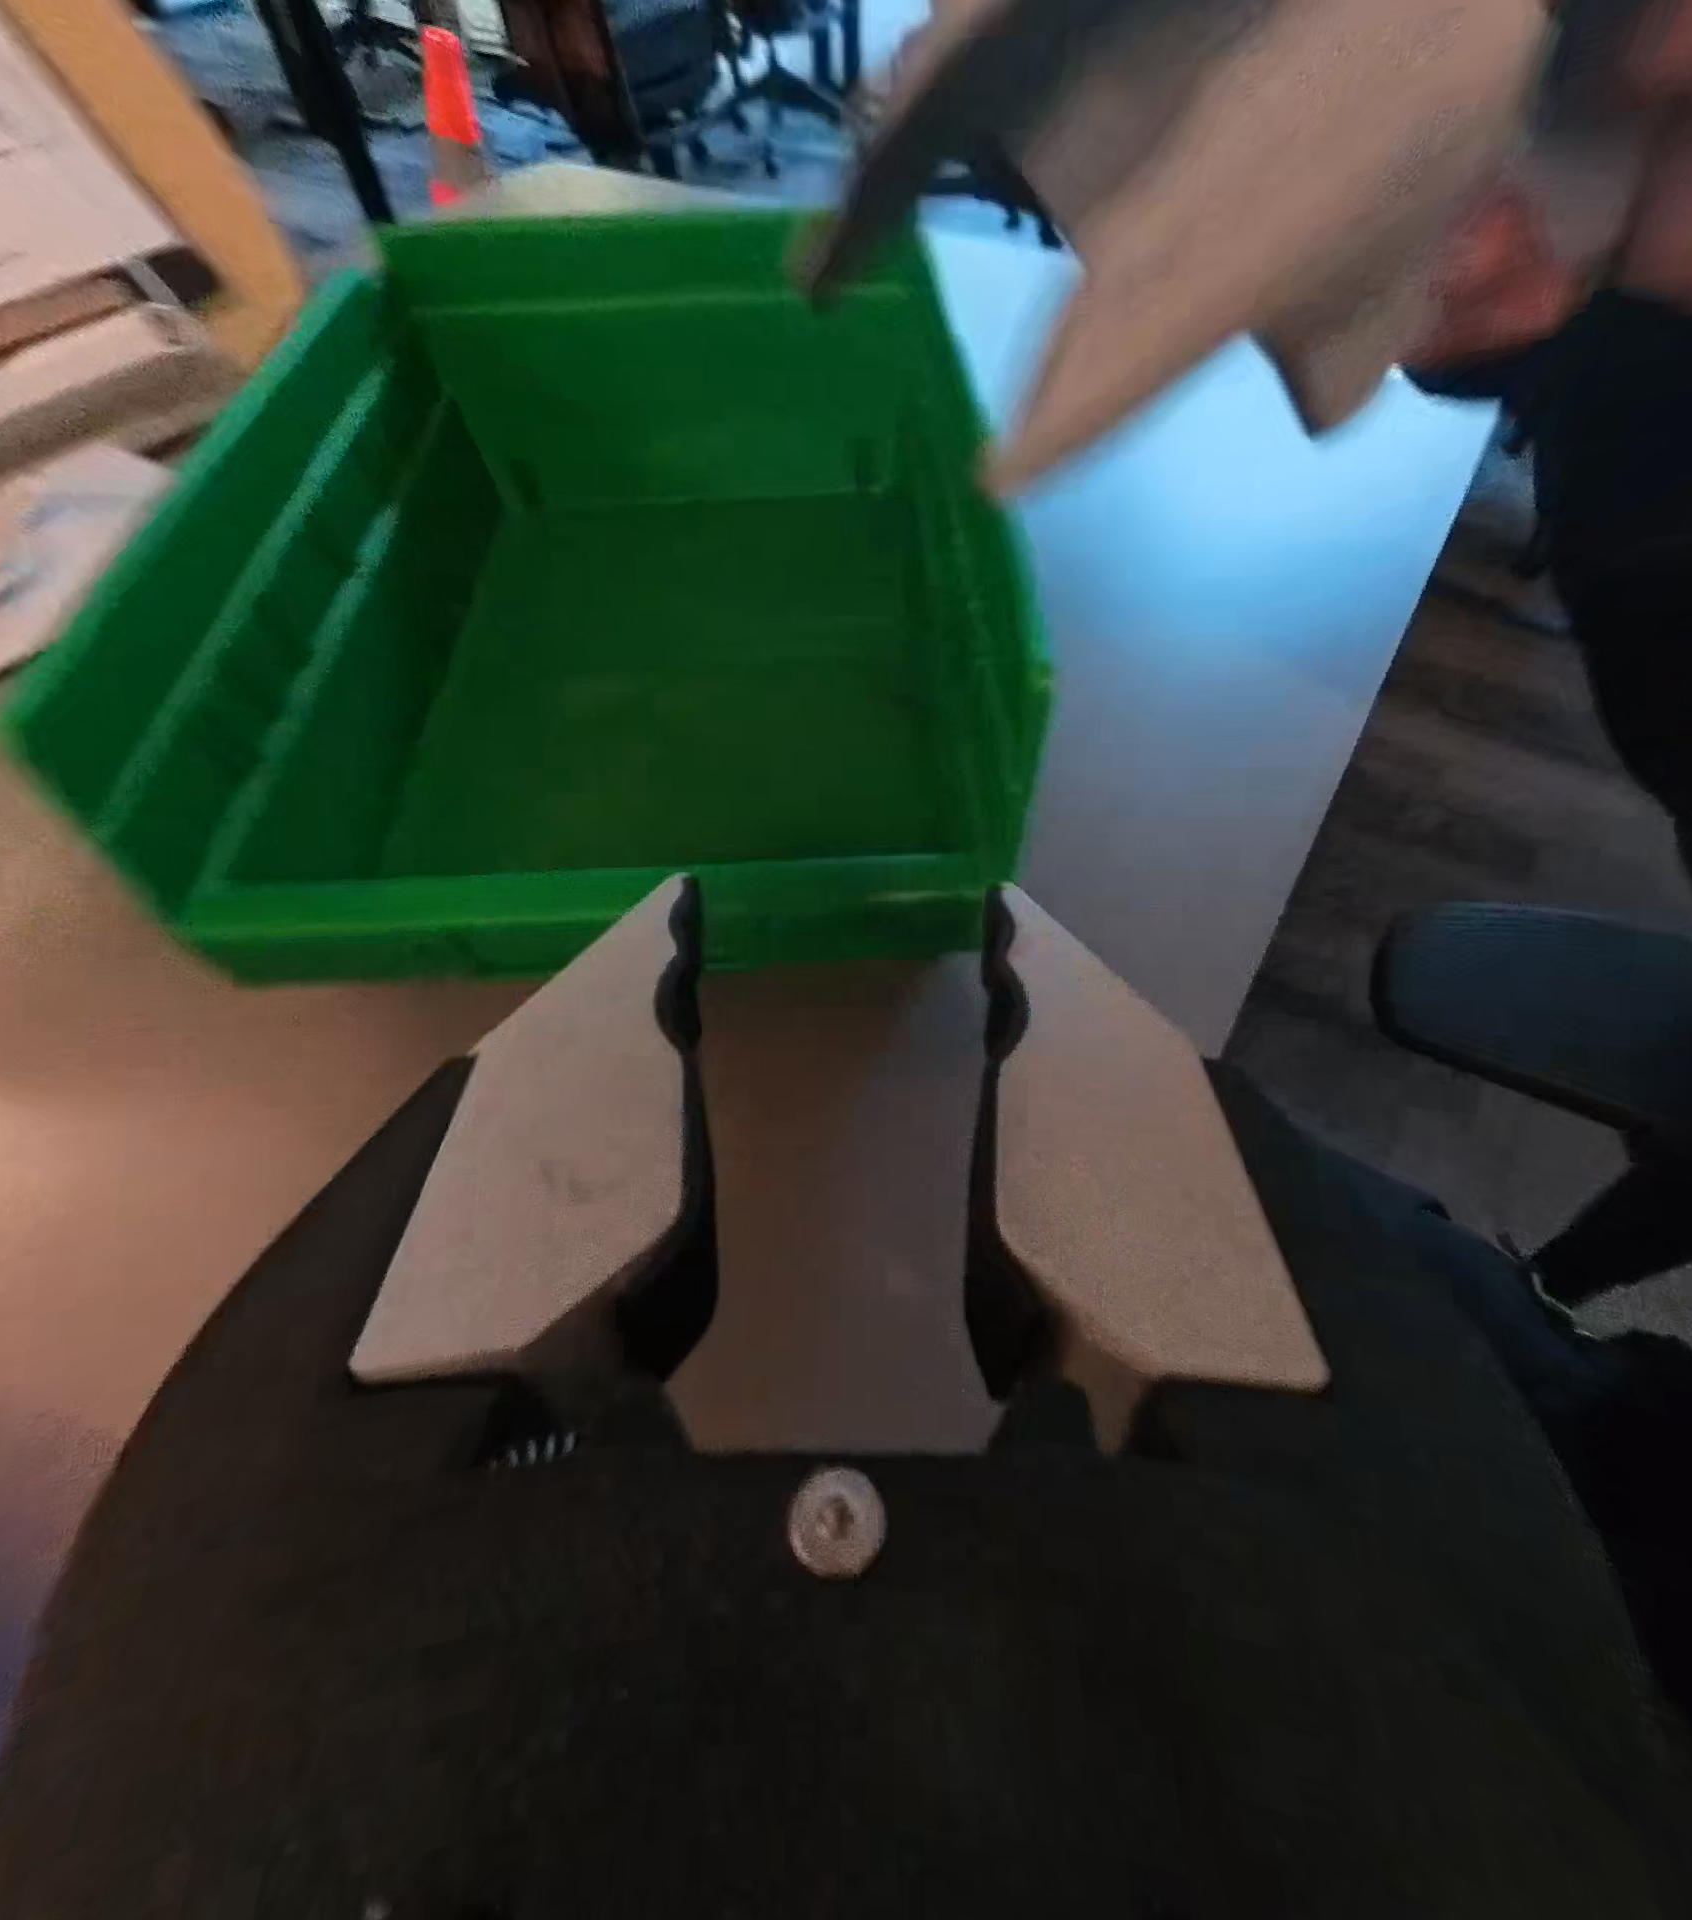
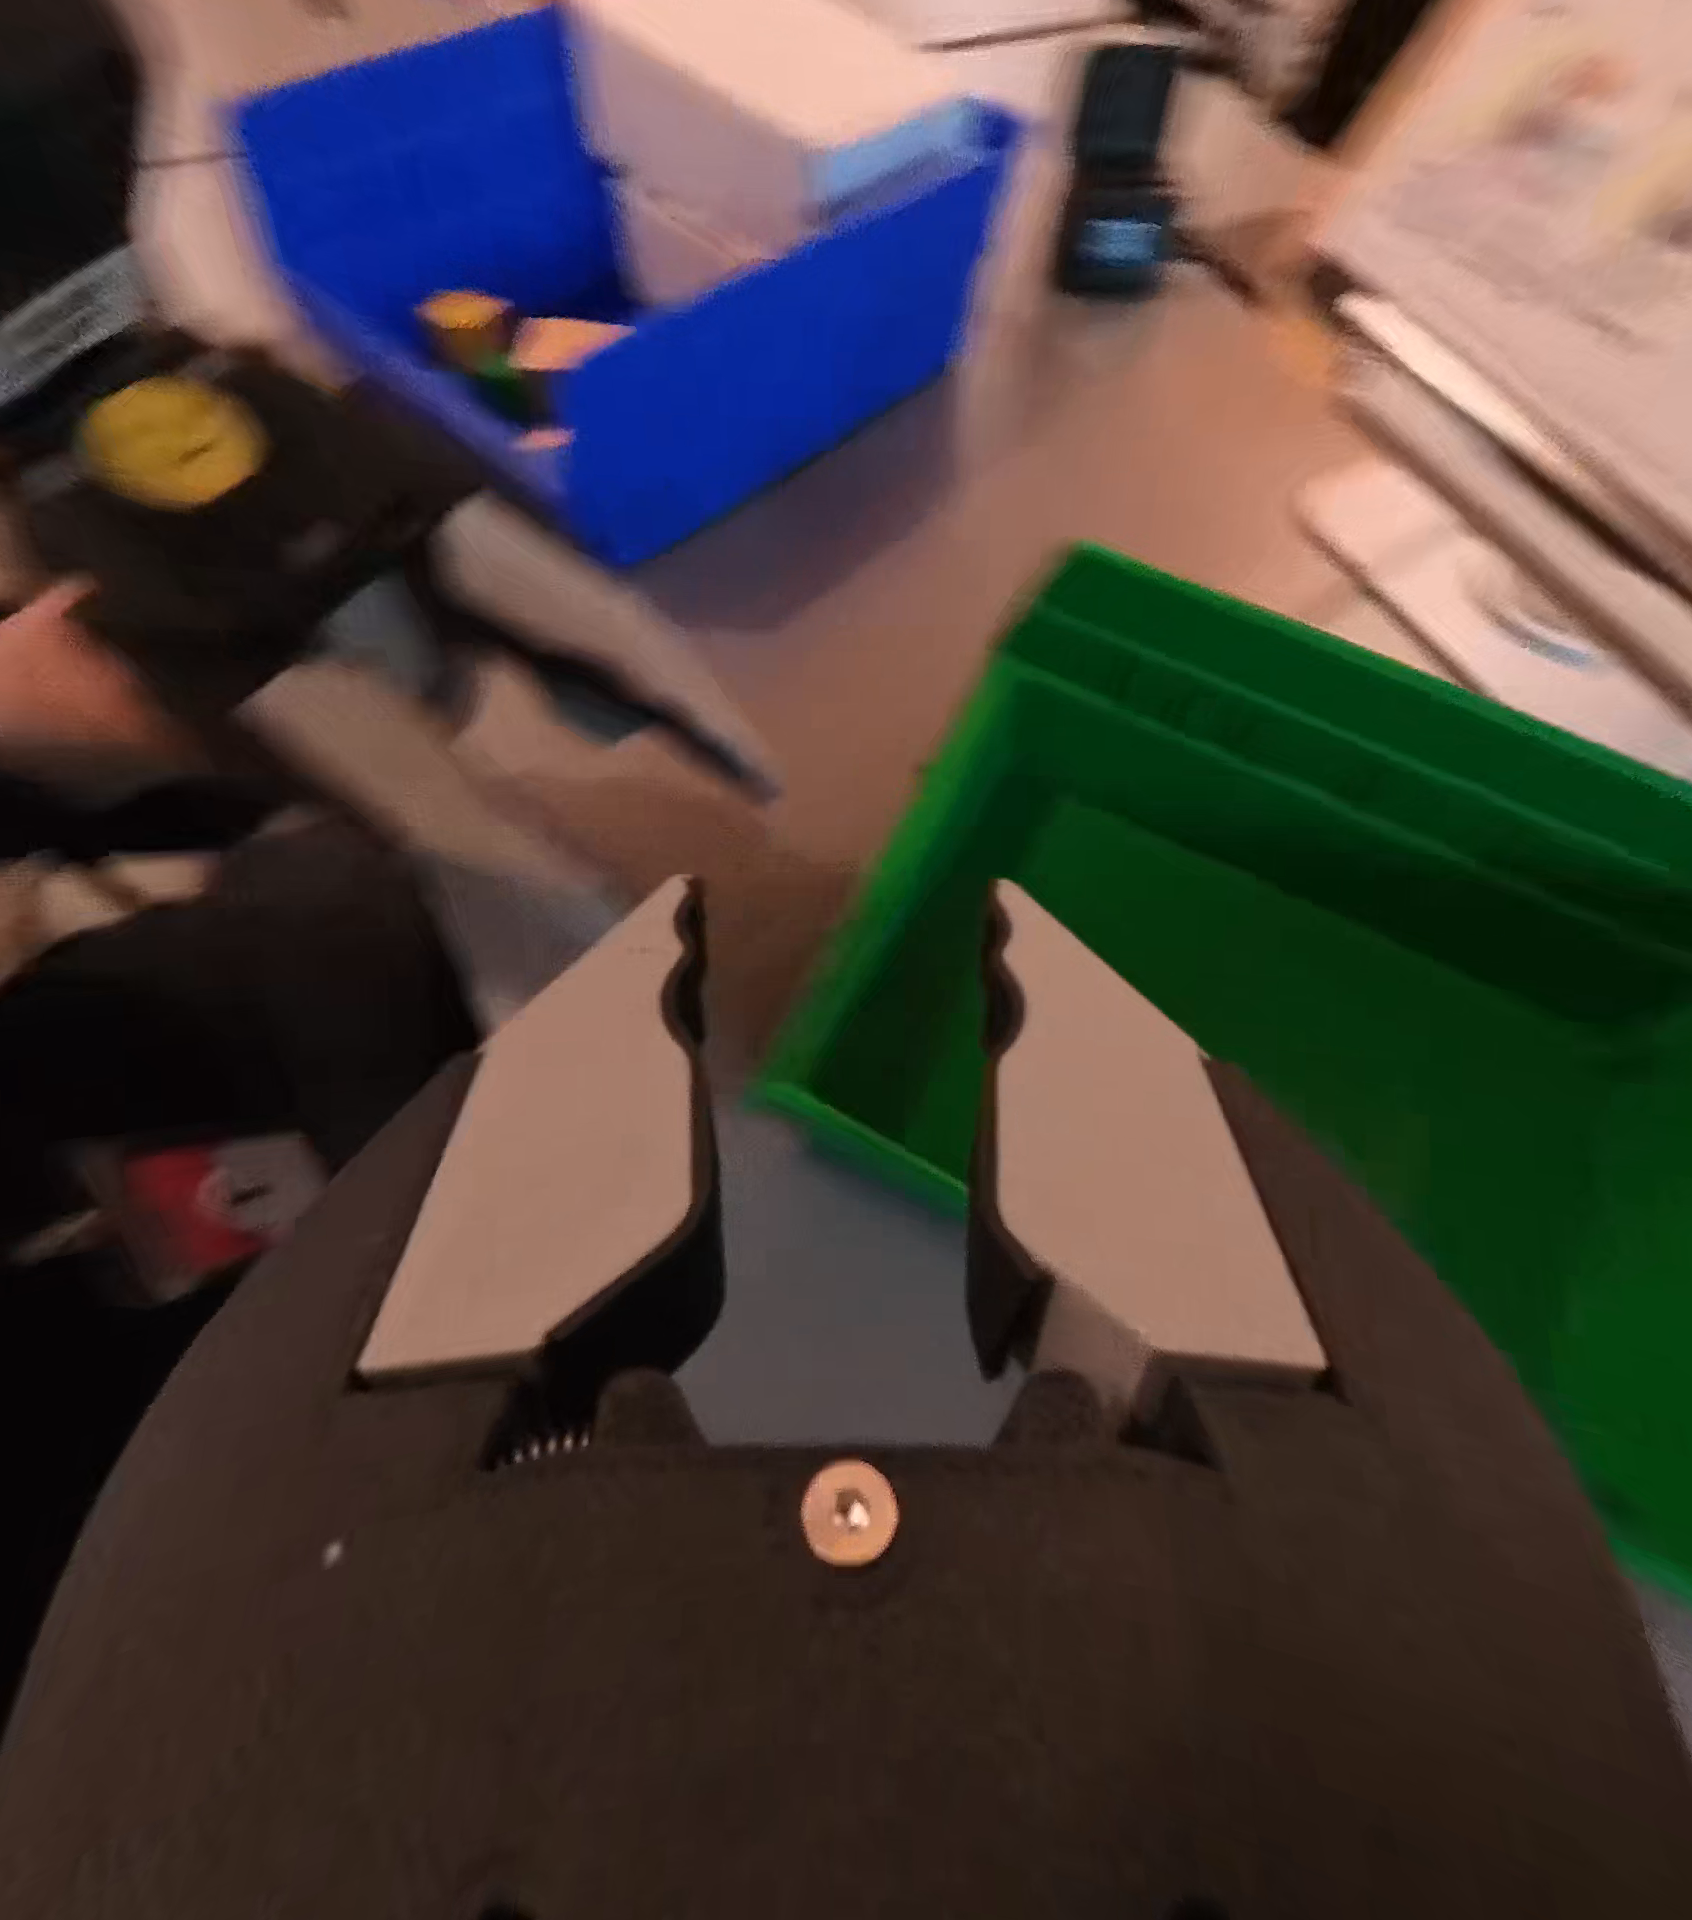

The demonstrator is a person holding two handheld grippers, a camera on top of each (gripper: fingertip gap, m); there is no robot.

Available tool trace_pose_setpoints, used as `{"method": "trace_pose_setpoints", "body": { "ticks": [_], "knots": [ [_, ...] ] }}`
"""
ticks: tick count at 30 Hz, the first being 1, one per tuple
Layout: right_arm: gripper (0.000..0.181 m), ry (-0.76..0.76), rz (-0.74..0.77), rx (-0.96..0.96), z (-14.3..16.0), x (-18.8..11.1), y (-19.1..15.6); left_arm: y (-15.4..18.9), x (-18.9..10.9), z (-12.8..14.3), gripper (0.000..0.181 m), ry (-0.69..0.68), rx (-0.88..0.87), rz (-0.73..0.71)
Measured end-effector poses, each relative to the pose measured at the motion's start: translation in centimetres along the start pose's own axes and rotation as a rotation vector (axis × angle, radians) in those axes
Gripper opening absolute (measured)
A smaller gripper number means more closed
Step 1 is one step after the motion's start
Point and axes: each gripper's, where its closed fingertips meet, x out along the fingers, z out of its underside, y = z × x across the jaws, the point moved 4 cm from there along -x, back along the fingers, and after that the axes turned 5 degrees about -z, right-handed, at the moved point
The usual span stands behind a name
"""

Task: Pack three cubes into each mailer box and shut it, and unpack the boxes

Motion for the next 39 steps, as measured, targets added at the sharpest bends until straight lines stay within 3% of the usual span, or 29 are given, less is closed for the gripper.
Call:
{"method": "trace_pose_setpoints", "body": {
  "ticks": [2, 3, 8, 11, 14, 16, 18, 21, 25, 28, 30, 36, 39],
  "knots": [
    [0.045, -0.001, -0.172, -0.103, -0.9, 1.2, -3.9, -2.7, -2.6, -0.7, 0.054, 0.036, -0.045, -0.049],
    [0.043, -0.014, -0.186, -0.14, -1.2, 1.9, -5.0, -3.9, -3.8, -0.9, 0.058, 0.04, -0.063, -0.071],
    [0.038, -0.16, 0.025, -0.148, -0.4, 4.7, -4.0, -9.7, -8.4, -1.1, 0.056, 0.095, -0.094, -0.241],
    [0.038, -0.198, 0.005, -0.149, 0.2, 6.1, -4.3, -12.9, -9.7, 0.4, 0.057, 0.057, -0.117, -0.348],
    [0.039, -0.375, 0.133, -0.166, 2.8, 6.8, -2.2, -15.2, -10.3, 2.1, 0.063, 0.005, -0.169, -0.402],
    [0.055, -0.482, 0.229, -0.191, 4.6, 6.2, -0.1, -16.1, -10.8, 2.7, 0.067, 0.004, -0.207, -0.399],
    [0.068, -0.54, 0.22, -0.162, 5.9, 5.2, 0.7, -16.8, -11.2, 3.0, 0.069, 0.022, -0.244, -0.4],
    [0.065, -0.591, 0.244, -0.103, 7.5, 2.1, 2.3, -17.8, -11.4, 3.9, 0.076, 0.0, -0.28, -0.41],
    [0.053, -0.663, 0.485, 0.03, 10.6, -4.3, 6.9, -18.0, -10.8, 4.7, 0.082, -0.029, -0.321, -0.388],
    [0.051, -0.575, 0.574, 0.153, 10.7, -6.9, 8.6, -18.0, -9.9, 5.0, 0.083, -0.037, -0.312, -0.393],
    [0.054, -0.45, 0.544, 0.164, 9.1, -6.5, 8.3, -17.9, -8.7, 5.5, 0.084, -0.05, -0.31, -0.426],
    [0.076, 0.009, 0.275, 0.203, 1.4, 0.2, 5.1, -18.0, -6.7, 7.3, 0.085, -0.157, -0.173, -0.553],
    [0.085, 0.038, 0.229, 0.253, 0.8, 4.7, 4.3, -18.2, -7.1, 7.8, 0.073, -0.216, -0.101, -0.578]
  ]
}}
